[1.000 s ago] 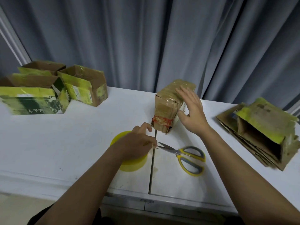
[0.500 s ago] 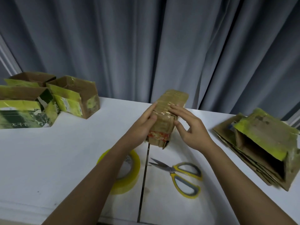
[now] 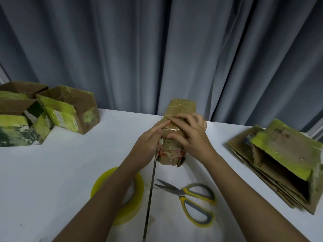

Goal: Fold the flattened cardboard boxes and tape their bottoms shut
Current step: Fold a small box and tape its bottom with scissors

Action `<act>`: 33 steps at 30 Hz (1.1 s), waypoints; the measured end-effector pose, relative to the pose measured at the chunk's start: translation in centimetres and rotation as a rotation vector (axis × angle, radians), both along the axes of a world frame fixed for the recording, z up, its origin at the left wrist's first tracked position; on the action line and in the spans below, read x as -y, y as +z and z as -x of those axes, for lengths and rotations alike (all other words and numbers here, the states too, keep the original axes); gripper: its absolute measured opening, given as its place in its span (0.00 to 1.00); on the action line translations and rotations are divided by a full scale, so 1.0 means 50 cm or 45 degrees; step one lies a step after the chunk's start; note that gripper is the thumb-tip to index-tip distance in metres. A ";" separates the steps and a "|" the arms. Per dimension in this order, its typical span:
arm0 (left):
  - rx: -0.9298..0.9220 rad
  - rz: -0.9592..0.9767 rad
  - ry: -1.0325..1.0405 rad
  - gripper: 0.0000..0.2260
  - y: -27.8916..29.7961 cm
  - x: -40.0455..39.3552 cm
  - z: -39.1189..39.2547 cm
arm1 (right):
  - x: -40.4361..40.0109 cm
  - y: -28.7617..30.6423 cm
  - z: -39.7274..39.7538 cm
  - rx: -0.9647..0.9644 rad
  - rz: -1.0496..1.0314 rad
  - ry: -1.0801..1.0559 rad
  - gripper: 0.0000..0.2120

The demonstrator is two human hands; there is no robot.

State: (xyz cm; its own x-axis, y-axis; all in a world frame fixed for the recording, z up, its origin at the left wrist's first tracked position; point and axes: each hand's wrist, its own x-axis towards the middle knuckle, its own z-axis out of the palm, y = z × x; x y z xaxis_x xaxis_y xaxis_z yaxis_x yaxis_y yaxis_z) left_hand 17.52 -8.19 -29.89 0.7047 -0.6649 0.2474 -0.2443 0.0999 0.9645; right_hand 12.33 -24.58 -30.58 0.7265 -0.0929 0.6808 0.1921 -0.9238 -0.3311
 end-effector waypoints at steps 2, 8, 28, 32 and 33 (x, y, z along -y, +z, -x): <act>-0.019 0.031 -0.018 0.16 0.004 0.000 0.002 | 0.007 0.004 0.003 -0.085 0.050 0.025 0.27; -0.006 0.036 -0.013 0.16 0.000 -0.004 0.000 | 0.025 0.025 0.002 -0.341 0.091 0.146 0.42; 0.037 0.000 0.064 0.16 -0.003 -0.011 0.008 | 0.049 0.027 0.018 -0.419 0.458 0.187 0.49; 0.029 0.001 0.161 0.15 -0.006 -0.017 0.014 | 0.023 0.054 0.036 -0.434 -0.183 0.177 0.45; 0.047 0.009 0.197 0.14 -0.006 -0.020 0.019 | 0.014 0.059 0.041 -0.382 -0.397 0.124 0.39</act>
State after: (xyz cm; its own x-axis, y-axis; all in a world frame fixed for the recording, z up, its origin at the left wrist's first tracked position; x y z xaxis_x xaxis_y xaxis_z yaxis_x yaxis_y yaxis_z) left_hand 16.55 -7.20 -30.18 0.7887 -0.5475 0.2795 -0.2928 0.0651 0.9539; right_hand 10.28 -25.29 -27.62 0.9032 -0.1815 0.3889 0.1266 -0.7532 -0.6455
